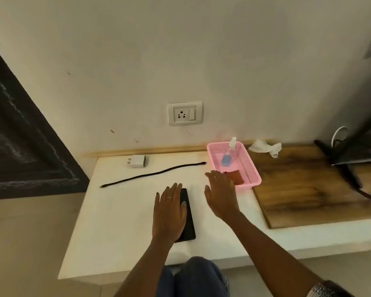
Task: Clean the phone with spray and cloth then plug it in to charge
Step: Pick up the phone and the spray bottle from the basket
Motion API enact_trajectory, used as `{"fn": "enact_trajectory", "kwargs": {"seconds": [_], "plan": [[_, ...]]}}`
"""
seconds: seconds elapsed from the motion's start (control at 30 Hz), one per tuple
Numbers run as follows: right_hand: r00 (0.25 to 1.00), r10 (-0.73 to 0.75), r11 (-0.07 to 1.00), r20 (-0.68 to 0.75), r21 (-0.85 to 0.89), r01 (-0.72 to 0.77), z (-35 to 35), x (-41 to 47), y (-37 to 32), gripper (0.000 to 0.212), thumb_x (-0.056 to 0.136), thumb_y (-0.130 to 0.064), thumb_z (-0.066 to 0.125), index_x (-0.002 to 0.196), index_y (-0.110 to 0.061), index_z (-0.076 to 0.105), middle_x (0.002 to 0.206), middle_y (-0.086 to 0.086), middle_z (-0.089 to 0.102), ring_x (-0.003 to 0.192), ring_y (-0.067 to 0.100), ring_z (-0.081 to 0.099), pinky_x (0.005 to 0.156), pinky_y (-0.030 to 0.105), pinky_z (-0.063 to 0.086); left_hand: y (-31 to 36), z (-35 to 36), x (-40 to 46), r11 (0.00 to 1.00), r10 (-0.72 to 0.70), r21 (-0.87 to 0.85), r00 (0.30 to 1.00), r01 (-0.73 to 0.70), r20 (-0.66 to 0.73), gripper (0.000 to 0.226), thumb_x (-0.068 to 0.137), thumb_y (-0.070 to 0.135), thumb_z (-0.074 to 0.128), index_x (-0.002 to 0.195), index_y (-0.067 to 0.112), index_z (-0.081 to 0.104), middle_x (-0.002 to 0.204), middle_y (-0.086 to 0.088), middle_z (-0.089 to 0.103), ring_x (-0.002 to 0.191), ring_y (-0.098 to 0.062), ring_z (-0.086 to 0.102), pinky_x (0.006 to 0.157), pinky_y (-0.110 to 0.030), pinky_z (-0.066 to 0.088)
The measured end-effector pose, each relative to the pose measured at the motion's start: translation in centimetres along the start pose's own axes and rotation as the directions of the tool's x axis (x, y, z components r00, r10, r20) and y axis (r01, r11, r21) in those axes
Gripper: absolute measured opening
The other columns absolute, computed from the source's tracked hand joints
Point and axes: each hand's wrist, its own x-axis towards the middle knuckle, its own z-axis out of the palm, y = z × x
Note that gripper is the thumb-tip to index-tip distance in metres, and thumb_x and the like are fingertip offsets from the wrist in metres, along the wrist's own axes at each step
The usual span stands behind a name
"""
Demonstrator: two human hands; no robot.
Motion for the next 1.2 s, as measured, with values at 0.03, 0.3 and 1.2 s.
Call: {"fn": "enact_trajectory", "kwargs": {"seconds": [0.03, 0.3, 1.2], "plan": [[0.999, 0.01, 1.0, -0.044, 0.001, -0.01, 0.4, 0.7, 1.1, 0.031, 0.081, -0.016, 0.067, 0.111, -0.009, 0.062, 0.109, 0.012, 0.065, 0.1, 0.031, 0.061, 0.09, 0.047, 0.046, 0.0, 0.3, 0.2, 1.0, -0.013, -0.01, 1.0, 0.013, 0.02, 0.051, 0.1, 0.034, 0.037, 0.149, 0.023, 0.026, 0.156, 0.002, 0.027, 0.144, -0.019, 0.023, 0.119, -0.037, 0.01], [0.859, 0.472, 0.878, 0.199, -0.022, -0.478, 2.1, 5.6, 8.8, 0.035, 0.083, -0.046, 0.058, 0.086, -0.011, 0.064, 0.09, 0.008, 0.066, 0.083, 0.028, 0.061, 0.079, 0.04, 0.052, -2.0, 4.2, 0.4, 0.997, -0.072, -0.03, 0.996, 0.073, 0.052, 0.052, 0.098, 0.041, 0.034, 0.147, 0.022, 0.032, 0.157, 0.001, 0.025, 0.146, -0.022, 0.017, 0.119, -0.044, 0.014], [0.817, 0.576, 0.73, -0.034, 0.47, -0.495, 2.2, 7.0, 8.5, 0.02, 0.09, -0.022, 0.058, 0.09, -0.002, 0.062, 0.084, 0.01, 0.067, 0.071, 0.019, 0.057, 0.068, 0.023, 0.043, -2.8, 7.5, -0.1, 0.983, 0.019, 0.18, 0.992, -0.041, 0.122, 0.069, 0.087, 0.04, 0.033, 0.143, 0.001, 0.036, 0.148, -0.021, 0.037, 0.136, -0.037, 0.036, 0.107, -0.049, 0.032]]}}
